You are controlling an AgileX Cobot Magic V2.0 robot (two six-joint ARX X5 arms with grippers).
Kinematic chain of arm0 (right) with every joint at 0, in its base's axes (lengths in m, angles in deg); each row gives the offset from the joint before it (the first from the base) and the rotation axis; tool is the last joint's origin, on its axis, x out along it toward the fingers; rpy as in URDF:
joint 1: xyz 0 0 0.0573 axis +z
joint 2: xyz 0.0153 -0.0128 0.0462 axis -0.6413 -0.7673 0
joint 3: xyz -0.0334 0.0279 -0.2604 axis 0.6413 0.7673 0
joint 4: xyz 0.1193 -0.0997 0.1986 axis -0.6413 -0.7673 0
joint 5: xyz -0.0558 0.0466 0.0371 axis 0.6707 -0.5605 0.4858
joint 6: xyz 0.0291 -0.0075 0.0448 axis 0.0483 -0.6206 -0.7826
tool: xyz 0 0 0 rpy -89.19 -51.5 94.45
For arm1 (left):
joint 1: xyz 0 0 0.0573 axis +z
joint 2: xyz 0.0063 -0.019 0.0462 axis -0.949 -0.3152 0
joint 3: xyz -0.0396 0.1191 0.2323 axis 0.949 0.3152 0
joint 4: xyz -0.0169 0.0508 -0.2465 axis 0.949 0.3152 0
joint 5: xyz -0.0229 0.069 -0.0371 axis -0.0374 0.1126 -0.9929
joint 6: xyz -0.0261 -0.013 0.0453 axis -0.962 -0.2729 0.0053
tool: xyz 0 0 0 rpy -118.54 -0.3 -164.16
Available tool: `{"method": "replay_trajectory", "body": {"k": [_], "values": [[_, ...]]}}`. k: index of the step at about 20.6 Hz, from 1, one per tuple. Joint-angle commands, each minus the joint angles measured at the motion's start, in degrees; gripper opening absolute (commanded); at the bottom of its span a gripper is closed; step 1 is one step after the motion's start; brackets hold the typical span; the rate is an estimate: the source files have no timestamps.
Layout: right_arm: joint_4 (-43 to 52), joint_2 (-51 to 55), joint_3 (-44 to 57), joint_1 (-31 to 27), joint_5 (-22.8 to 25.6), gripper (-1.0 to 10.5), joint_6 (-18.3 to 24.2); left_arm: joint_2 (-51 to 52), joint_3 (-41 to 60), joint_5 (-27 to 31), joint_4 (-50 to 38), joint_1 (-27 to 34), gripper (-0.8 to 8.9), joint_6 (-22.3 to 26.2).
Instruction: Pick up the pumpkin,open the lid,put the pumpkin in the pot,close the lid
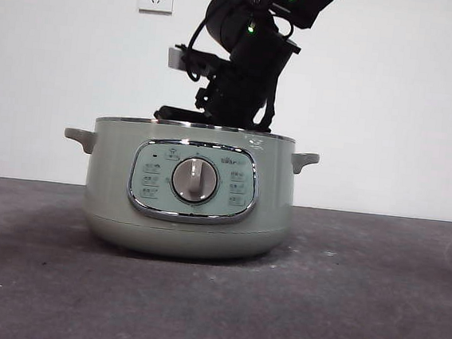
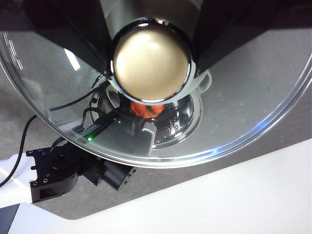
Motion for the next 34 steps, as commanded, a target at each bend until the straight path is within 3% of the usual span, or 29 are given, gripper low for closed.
{"method": "replay_trajectory", "body": {"k": [1, 3, 4, 10, 13, 16, 22, 34], "values": [[0.1, -0.5, -0.2, 0.1, 0.1, 1.8, 0.2, 0.7, -0.4, -0.7, -2.5, 0.1, -0.09, -0.3], [-1.4, -0.5, -0.2, 0.1, 0.1, 6.1, -0.3, 0.7, -0.4, -0.7, -2.4, 0.1, -0.09, -0.3], [-1.7, -0.5, -0.2, 0.1, 0.1, 6.4, -0.4, 0.7, -0.4, -0.8, -2.5, 0.1, -0.09, -0.3], [-2.2, 7.3, -0.5, 0.0, 1.0, 6.3, -2.2, 0.5, -0.4, -0.8, -2.6, 0.1, -0.09, -0.3], [-6.9, 20.0, -0.5, -0.3, 5.7, 6.3, -6.5, -2.4, -0.4, -2.2, -6.3, 0.1, -0.09, -0.1], [-13.3, 33.3, -0.5, -0.4, 7.0, 6.3, -10.7, -8.2, -0.4, -4.3, -10.8, 0.1, -0.09, 1.9], [-23.4, 51.0, -0.5, -0.3, 7.4, 6.3, -11.8, -22.5, -0.4, -7.9, -21.8, 0.0, -0.09, 3.8], [-29.6, 60.1, -0.5, -0.3, 7.4, 6.3, -11.8, -38.9, -0.4, -8.3, -35.3, -1.9, -0.09, 4.3]]}}
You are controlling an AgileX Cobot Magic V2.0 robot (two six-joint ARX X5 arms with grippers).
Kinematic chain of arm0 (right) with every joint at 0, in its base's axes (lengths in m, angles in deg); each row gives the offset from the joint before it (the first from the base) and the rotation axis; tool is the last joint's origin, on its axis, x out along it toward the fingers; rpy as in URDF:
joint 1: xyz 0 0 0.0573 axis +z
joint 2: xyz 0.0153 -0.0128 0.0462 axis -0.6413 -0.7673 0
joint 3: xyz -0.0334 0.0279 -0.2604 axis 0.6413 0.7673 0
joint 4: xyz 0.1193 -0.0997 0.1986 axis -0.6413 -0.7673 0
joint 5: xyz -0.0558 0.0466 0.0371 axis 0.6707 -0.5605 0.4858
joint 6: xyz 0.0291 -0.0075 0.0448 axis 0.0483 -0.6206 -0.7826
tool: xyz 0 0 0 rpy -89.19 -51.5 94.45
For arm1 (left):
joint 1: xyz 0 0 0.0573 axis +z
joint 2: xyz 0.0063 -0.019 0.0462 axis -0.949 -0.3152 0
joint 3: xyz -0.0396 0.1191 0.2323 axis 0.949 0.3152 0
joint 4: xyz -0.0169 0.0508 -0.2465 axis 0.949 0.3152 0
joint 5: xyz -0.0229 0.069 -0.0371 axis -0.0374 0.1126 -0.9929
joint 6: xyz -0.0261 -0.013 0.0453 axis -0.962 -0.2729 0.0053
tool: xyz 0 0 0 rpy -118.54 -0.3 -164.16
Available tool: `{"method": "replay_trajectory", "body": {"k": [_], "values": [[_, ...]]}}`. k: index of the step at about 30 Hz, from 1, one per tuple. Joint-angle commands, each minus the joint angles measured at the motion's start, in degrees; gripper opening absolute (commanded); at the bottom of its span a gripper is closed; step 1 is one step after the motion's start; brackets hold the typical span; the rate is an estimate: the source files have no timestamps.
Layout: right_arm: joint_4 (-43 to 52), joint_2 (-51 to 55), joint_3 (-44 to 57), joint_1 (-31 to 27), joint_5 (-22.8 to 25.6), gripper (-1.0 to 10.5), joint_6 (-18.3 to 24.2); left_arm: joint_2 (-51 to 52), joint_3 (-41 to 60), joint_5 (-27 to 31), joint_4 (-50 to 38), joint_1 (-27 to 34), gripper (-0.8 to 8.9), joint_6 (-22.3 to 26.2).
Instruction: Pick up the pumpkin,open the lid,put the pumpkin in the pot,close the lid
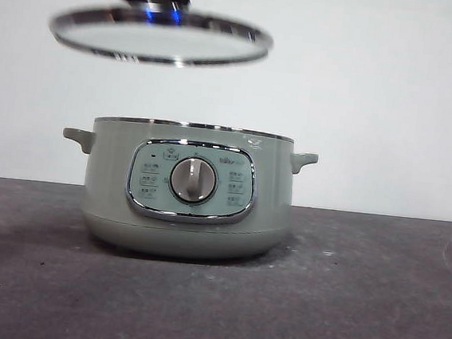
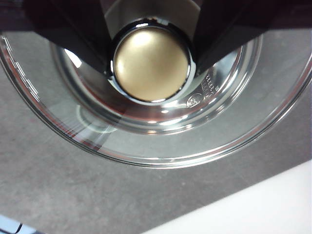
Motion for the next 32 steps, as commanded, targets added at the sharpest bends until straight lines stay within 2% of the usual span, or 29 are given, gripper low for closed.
{"method": "replay_trajectory", "body": {"k": [1, 13, 32], "values": [[-0.8, 0.5, 0.0, 0.0, 0.1, 6.3, -0.7, -1.7, -0.4, -0.5, -4.9, -0.6, -0.09, 0.7], [-3.2, 0.4, 0.0, 0.0, 0.1, 6.3, -0.7, -10.0, -0.4, -0.4, -9.2, -1.7, -0.09, 0.9], [-3.1, 0.4, 0.0, 0.0, 0.1, 6.3, -0.7, -11.5, -0.4, -0.3, -10.8, -1.7, -0.09, 1.1]]}}
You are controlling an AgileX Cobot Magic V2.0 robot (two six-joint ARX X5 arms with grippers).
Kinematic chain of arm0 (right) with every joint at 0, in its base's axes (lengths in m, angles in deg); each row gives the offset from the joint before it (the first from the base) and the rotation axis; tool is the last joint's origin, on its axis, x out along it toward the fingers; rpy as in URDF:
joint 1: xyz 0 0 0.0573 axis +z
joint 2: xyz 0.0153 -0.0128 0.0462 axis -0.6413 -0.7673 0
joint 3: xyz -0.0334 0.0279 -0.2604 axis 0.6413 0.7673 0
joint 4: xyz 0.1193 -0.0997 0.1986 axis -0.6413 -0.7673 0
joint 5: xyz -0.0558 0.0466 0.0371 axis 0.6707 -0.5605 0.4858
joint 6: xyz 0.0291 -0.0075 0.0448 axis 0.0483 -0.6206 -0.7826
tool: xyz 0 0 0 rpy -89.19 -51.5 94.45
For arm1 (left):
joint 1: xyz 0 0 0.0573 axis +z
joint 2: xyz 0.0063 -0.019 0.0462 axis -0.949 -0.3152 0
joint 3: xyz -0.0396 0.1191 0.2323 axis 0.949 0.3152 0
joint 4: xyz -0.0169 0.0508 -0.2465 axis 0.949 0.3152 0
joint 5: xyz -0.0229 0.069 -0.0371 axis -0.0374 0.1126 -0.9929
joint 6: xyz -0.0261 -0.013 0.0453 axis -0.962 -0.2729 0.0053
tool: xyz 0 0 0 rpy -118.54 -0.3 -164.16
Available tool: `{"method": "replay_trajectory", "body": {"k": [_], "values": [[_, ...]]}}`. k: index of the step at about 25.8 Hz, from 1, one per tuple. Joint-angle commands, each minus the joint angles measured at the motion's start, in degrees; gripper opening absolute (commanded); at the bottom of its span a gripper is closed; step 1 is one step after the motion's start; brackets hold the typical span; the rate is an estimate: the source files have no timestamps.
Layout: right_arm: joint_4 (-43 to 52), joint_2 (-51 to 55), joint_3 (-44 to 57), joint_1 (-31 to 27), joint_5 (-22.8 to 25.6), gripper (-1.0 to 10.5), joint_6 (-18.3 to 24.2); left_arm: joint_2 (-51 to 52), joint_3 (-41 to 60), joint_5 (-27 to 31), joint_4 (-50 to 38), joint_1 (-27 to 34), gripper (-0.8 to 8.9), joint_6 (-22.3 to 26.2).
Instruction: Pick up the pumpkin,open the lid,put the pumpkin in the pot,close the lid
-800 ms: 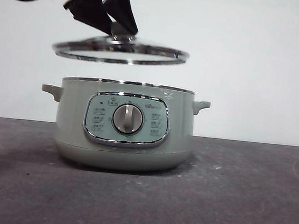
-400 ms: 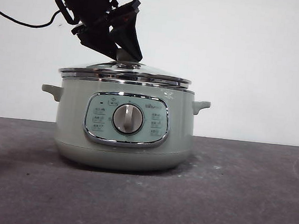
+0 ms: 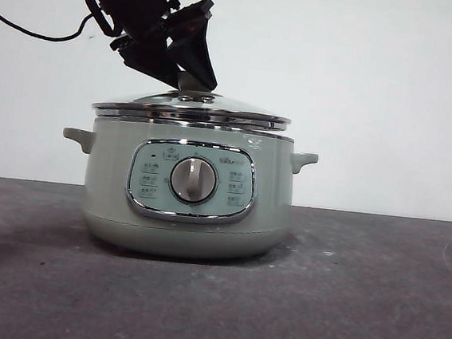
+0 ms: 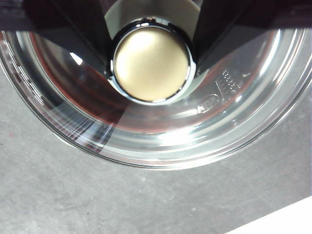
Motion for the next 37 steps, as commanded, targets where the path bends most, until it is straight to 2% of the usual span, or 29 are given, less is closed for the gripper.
{"method": "replay_trajectory", "body": {"k": [1, 17, 19, 23, 24, 34, 37], "values": [[0.4, 0.1, 0.0, 0.0, 0.1, 6.3, -0.7, 0.3, -0.5, -0.5, -2.6, -0.2, -0.09, 0.6], [-0.6, 0.1, 0.0, 0.1, 0.1, 6.3, -1.2, -3.3, -0.5, 1.0, -0.8, -1.2, -0.01, 0.7], [-0.7, 0.1, 0.0, 0.1, 0.0, 6.3, -1.2, -3.3, -0.5, 1.0, 0.2, -1.2, 0.72, 0.7], [-1.2, 0.1, 0.0, 0.1, -0.1, 6.3, -1.2, -3.3, -0.5, 1.1, 2.2, -1.1, 5.45, 0.6], [-1.4, 0.1, 0.0, 0.1, -0.1, 6.3, -1.2, -3.3, -0.5, 1.0, 2.5, -1.1, 5.77, 0.6], [-8.5, -0.7, 0.0, 0.1, -0.3, 6.3, -1.2, 2.8, -0.5, 1.0, 7.1, -1.0, 5.73, 0.0], [-10.8, -1.2, 0.0, 0.1, -3.0, 6.3, -1.2, 7.3, -0.5, 0.9, 10.6, -1.0, 5.72, 0.0]]}}
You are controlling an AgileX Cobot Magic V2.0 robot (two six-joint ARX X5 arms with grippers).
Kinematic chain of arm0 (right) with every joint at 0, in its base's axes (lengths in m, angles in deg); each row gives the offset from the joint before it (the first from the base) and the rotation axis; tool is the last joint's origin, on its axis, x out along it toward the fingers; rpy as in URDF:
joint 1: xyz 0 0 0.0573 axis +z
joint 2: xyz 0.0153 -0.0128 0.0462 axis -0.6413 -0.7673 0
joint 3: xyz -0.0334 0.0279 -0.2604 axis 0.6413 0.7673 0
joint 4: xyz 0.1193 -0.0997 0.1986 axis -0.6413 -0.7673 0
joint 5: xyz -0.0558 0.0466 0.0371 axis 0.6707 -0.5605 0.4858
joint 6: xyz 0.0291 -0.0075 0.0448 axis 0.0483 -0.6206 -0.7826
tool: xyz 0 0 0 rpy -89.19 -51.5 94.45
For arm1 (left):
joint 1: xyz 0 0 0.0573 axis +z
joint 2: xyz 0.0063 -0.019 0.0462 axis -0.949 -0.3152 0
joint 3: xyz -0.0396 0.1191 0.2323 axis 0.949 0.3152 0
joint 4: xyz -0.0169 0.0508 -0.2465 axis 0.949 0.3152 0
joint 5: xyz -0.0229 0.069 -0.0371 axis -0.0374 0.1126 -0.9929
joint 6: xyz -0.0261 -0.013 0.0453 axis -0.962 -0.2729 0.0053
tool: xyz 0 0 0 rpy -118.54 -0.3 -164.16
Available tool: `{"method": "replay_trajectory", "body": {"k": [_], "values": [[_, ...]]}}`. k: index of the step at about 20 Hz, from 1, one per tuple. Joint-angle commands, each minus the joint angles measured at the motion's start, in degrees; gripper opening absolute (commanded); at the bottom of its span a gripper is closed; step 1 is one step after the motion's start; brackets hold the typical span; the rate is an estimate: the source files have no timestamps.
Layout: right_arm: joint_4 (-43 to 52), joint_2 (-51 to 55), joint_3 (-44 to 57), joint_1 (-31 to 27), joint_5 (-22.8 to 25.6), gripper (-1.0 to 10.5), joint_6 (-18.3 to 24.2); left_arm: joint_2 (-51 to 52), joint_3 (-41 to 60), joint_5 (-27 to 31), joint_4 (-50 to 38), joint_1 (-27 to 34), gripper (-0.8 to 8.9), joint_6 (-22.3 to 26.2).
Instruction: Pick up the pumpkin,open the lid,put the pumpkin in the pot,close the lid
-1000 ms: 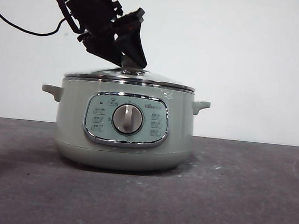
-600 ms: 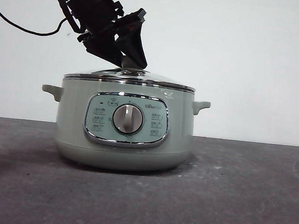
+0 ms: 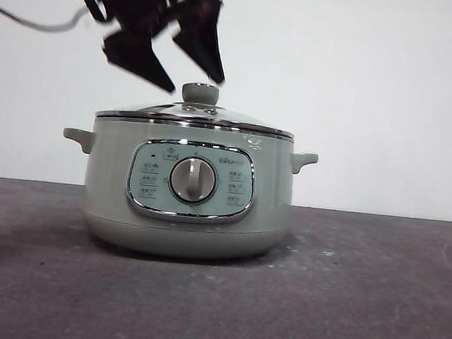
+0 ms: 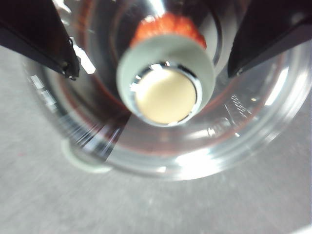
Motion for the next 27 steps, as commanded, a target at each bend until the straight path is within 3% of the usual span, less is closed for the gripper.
{"method": "replay_trajectory", "body": {"k": [1, 7, 8, 10, 12, 13, 20, 27], "values": [[-1.5, -0.5, 0.0, 0.1, -3.7, 6.3, -0.7, 5.1, 0.3, -0.2, 3.1, -0.2, 5.72, 0.0], [-5.8, -2.6, 0.0, 0.1, -11.8, 6.2, -0.2, 21.2, 0.3, -4.9, 20.5, -0.2, 5.46, 0.0], [-5.8, -2.8, 0.0, 0.1, -13.8, 6.0, -0.2, 23.6, 0.3, -6.1, 23.3, -0.2, 4.61, 0.0], [-5.8, -3.4, 0.0, 0.1, -18.3, 4.6, 0.3, 27.8, 0.3, -7.5, 28.1, -0.2, 2.03, 0.0], [-5.8, -4.0, 0.0, 0.1, -20.2, 1.7, 1.0, 30.6, 0.3, -7.9, 30.8, -0.2, -0.20, 0.0], [-5.8, -4.1, 0.0, 0.1, -20.2, 0.0, 2.1, 31.6, 0.3, -7.9, 31.5, -0.2, -0.08, 0.0], [-5.8, -4.2, 0.0, 0.1, -20.0, 0.0, 3.1, 33.2, 0.3, -7.7, 32.6, -0.2, -0.04, 0.0], [-5.8, -3.5, 0.0, 0.1, -19.8, 0.0, 1.4, 33.1, 0.3, -7.6, 32.5, -0.2, -0.04, 0.0]]}}
